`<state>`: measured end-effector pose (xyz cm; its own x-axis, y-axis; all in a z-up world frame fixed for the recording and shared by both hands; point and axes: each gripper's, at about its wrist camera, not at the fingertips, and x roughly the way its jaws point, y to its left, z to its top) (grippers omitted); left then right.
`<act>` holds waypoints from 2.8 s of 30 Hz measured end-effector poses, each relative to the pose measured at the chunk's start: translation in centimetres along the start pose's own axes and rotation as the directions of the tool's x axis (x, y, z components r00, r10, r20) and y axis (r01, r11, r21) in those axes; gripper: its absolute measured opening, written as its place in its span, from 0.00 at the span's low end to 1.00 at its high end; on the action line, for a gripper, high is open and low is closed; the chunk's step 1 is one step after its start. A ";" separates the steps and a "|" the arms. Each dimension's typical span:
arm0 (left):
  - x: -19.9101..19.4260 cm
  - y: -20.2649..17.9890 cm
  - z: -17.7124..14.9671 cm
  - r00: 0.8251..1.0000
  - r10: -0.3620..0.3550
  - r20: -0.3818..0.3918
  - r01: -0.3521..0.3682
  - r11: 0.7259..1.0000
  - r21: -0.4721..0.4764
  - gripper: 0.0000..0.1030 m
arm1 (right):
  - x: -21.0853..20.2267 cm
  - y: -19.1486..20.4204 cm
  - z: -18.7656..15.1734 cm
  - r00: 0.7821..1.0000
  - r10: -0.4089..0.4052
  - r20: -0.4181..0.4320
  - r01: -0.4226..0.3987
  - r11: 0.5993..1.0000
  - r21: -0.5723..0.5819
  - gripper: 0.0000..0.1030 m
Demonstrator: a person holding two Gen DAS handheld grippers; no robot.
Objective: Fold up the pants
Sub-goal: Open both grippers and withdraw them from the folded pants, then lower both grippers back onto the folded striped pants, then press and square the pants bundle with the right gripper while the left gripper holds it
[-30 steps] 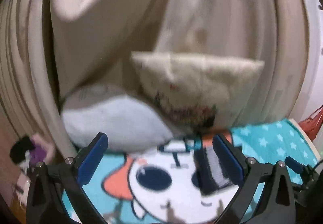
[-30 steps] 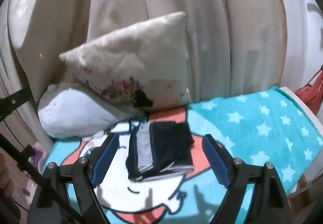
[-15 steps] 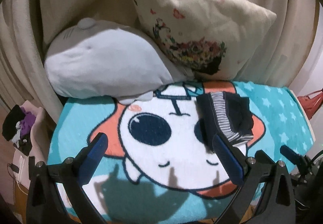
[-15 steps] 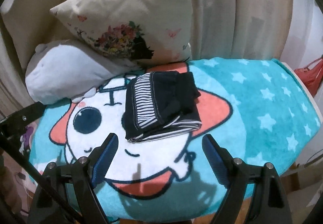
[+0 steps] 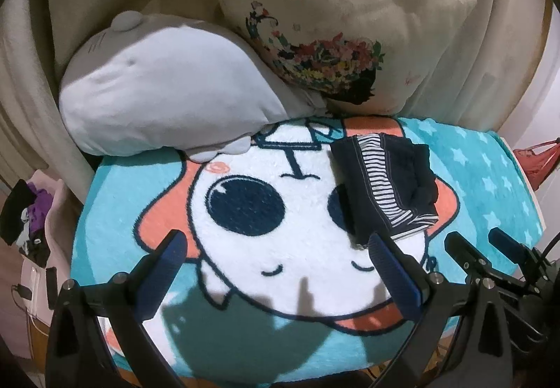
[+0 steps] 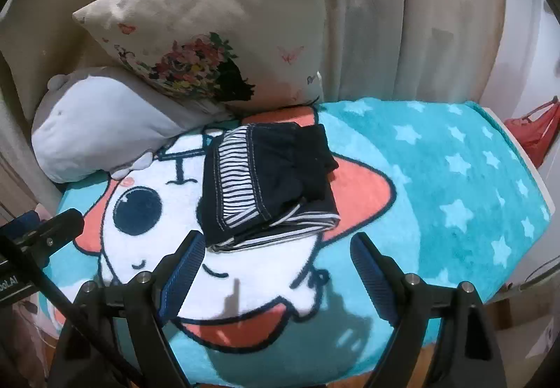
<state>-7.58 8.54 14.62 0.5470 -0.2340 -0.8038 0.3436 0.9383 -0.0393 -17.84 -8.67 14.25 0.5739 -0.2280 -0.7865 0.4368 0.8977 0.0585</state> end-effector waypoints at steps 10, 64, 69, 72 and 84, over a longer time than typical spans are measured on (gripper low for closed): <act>1.5 -1.7 0.3 0.999 0.009 -0.045 -0.009 1.000 -0.004 1.00 | 1.8 -1.5 0.8 0.999 0.023 -0.033 -0.024 1.000 -0.013 0.86; 11.6 -3.0 -0.1 0.965 -0.150 -0.214 0.073 0.942 -0.329 0.73 | 15.7 -11.6 8.1 0.883 0.421 -0.205 -0.404 0.907 0.123 0.86; 15.3 -4.3 3.1 0.952 -0.222 -0.211 0.145 0.933 -0.329 0.73 | 17.9 -10.5 8.8 0.842 0.486 -0.235 -0.463 0.874 0.147 0.83; 17.6 -4.8 3.8 0.931 -0.269 -0.246 0.176 0.923 -0.343 0.73 | 19.2 -9.7 8.8 0.820 0.501 -0.275 -0.478 0.865 0.152 0.66; 16.4 -7.0 6.5 0.933 -0.275 -0.232 0.199 0.931 -0.306 0.24 | 17.3 -9.8 10.9 0.806 0.549 -0.222 -0.531 0.836 0.139 0.38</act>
<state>4.02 -3.50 5.56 0.2390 -0.4176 -0.8766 0.1948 0.9051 -0.3780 -4.62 -25.57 6.76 0.5488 0.3922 -0.7383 0.1567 0.8192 0.5517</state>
